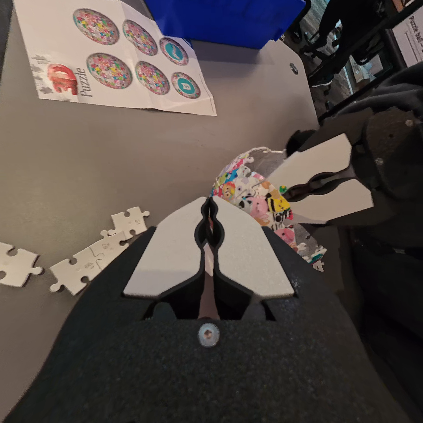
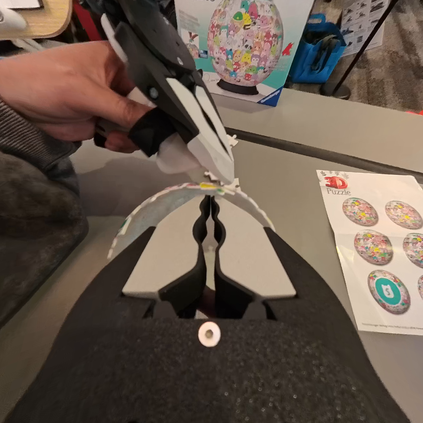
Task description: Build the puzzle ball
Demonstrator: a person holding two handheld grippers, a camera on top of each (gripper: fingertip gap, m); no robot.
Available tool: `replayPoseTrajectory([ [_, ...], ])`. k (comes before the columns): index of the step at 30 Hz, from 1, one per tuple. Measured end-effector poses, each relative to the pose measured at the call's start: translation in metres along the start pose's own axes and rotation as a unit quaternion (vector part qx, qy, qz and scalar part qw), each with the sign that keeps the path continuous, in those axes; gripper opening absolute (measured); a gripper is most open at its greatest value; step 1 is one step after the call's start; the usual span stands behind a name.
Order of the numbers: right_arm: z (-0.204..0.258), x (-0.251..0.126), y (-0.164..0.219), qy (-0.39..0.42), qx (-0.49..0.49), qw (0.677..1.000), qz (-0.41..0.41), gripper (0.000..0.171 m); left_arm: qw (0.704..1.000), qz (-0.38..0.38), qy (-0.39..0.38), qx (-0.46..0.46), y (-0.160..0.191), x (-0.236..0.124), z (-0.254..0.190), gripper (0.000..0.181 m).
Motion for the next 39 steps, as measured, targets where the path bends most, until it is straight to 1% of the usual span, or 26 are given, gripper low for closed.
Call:
replayPoseTrajectory([
  [1,0.001,-0.005,0.001,-0.018,-0.001,1.000,0.015,0.008,1.000,-0.001,-0.012,-0.003,0.000,-0.002,0.003,0.000],
  [3,0.005,-0.019,0.003,-0.069,-0.019,0.996,0.057,0.032,0.998,-0.020,-0.051,-0.007,-0.001,-0.008,0.012,0.000],
  [5,0.003,-0.035,-0.002,-0.116,-0.050,0.990,0.062,0.040,0.995,-0.055,-0.086,-0.005,-0.002,-0.017,0.021,0.000],
  [7,-0.005,-0.051,-0.019,-0.154,-0.110,0.982,0.018,0.040,0.988,-0.096,-0.121,0.010,0.001,-0.025,0.026,0.001],
  [9,-0.017,-0.057,-0.033,-0.163,-0.219,0.962,-0.021,0.038,0.975,-0.151,-0.161,0.030,0.011,-0.031,0.028,0.003],
  [12,-0.033,-0.041,-0.045,-0.142,-0.390,0.909,-0.036,0.034,0.950,-0.223,-0.213,0.048,0.032,-0.039,0.025,0.007],
  [13,-0.035,-0.034,-0.045,-0.152,-0.431,0.889,-0.035,0.034,0.941,-0.242,-0.230,0.053,0.040,-0.042,0.024,0.007],
  [14,-0.037,-0.025,-0.046,-0.150,-0.461,0.873,-0.040,0.032,0.935,-0.253,-0.244,0.056,0.048,-0.044,0.022,0.007],
  [16,-0.037,-0.012,-0.039,-0.172,-0.502,0.847,-0.022,0.030,0.923,-0.269,-0.268,0.059,0.057,-0.051,0.019,0.007],
  [19,-0.038,-0.003,-0.032,-0.191,-0.522,0.831,-0.010,0.029,0.916,-0.297,-0.261,0.063,0.057,-0.056,0.016,0.007],
  [21,-0.036,-0.002,-0.029,-0.204,-0.531,0.822,-0.015,0.026,0.926,-0.284,-0.244,0.054,0.057,-0.052,0.019,0.008],
  [23,-0.036,0.001,-0.030,-0.188,-0.549,0.814,-0.028,0.021,0.932,-0.268,-0.240,0.053,0.057,-0.048,0.020,0.008],
  [25,-0.037,0.004,-0.030,-0.188,-0.560,0.806,-0.026,0.017,0.936,-0.251,-0.240,0.058,0.056,-0.044,0.020,0.008],
  [28,-0.037,0.005,-0.029,-0.202,-0.565,0.800,-0.018,0.013,0.939,-0.234,-0.245,0.065,0.056,-0.039,0.020,0.007],
  [32,-0.038,0.007,-0.030,-0.196,-0.572,0.796,-0.020,0.004,0.941,-0.225,-0.243,0.065,0.056,-0.037,0.021,0.007],
  [39,-0.037,0.009,-0.029,-0.188,-0.586,0.788,-0.022,0.003,0.943,-0.214,-0.244,0.064,0.055,-0.035,0.022,0.006],
])
Point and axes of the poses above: each gripper's, where its closed fingertips meet, x out along the fingers, y out of its underside, z = x × y across the jaws, the point moved 8 cm from there along -x, back along the fingers, and after that the axes turned 5 degrees about y, right-handed, at the moved point
